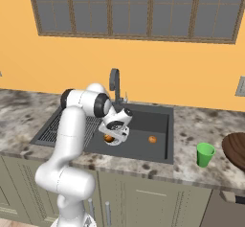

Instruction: Remove the orange and tangerine from the sink. Then move the bowl and cup from the counter to the sink for washing.

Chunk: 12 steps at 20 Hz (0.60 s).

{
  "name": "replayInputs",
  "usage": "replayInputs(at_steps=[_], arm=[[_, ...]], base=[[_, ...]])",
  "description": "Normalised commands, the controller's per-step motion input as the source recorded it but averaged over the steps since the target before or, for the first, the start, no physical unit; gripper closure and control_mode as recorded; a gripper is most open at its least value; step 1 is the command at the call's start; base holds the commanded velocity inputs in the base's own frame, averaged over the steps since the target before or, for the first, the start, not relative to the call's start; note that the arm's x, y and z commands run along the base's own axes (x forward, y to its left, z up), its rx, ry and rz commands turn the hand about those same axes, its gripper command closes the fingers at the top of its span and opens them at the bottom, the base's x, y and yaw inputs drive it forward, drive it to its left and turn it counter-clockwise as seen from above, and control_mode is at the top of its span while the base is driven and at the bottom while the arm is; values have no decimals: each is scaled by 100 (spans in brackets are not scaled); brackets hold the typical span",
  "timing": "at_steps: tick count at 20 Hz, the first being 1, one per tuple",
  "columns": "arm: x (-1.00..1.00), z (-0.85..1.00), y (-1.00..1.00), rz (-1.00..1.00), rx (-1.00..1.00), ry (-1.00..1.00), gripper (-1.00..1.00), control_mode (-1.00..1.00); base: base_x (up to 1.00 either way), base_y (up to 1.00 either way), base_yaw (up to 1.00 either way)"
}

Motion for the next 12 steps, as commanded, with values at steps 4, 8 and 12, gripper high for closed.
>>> replayInputs(at_steps=[4,8,12], arm=[[-14,-4,-7,0,8,12,100,-100],[-17,8,-23,0,10,5,100,-100],[-21,24,-26,3,10,0,100,-100]], base=[[0,0,0],[0,0,0],[0,0,0]])
